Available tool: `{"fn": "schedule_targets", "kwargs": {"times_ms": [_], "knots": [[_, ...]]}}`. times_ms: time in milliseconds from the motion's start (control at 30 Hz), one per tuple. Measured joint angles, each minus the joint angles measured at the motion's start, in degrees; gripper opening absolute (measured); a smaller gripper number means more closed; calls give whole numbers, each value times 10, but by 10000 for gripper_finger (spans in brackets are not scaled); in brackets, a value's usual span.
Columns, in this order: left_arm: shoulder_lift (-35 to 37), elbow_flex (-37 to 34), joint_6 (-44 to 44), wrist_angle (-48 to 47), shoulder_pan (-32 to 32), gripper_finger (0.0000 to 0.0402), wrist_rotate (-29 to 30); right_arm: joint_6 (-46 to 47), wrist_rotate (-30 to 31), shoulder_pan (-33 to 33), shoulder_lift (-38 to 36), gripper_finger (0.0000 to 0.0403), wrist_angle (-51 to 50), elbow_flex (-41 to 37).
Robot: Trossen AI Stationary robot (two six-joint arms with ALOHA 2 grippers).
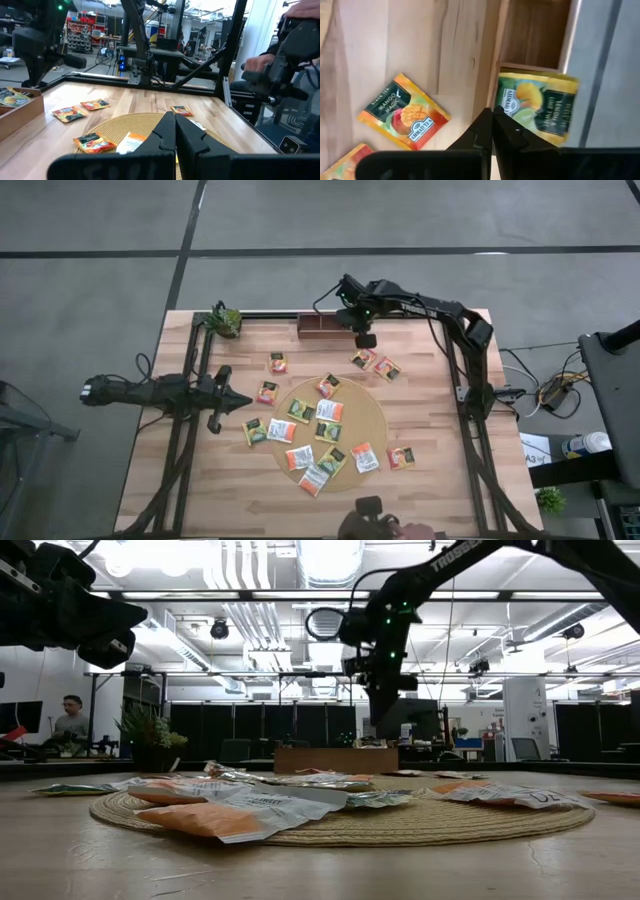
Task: Pick & Place Tea
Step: Adjust the yellow tea bags in the right section of the wooden organizer
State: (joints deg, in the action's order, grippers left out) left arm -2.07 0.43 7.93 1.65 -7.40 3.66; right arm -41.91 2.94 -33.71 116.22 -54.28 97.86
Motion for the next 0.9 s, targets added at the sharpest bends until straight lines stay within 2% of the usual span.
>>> {"fn": "schedule_targets", "kwargs": {"times_ms": [467,633,900], "knots": [[0,0,0,0,0,0,0,12,-4,-28,73,8,-3,50],[0,0,0,0,0,0,0,8,-31,-30,76,8,-6,48],[0,0,0,0,0,0,0,10,-30,-34,76,8,9,42]]}}
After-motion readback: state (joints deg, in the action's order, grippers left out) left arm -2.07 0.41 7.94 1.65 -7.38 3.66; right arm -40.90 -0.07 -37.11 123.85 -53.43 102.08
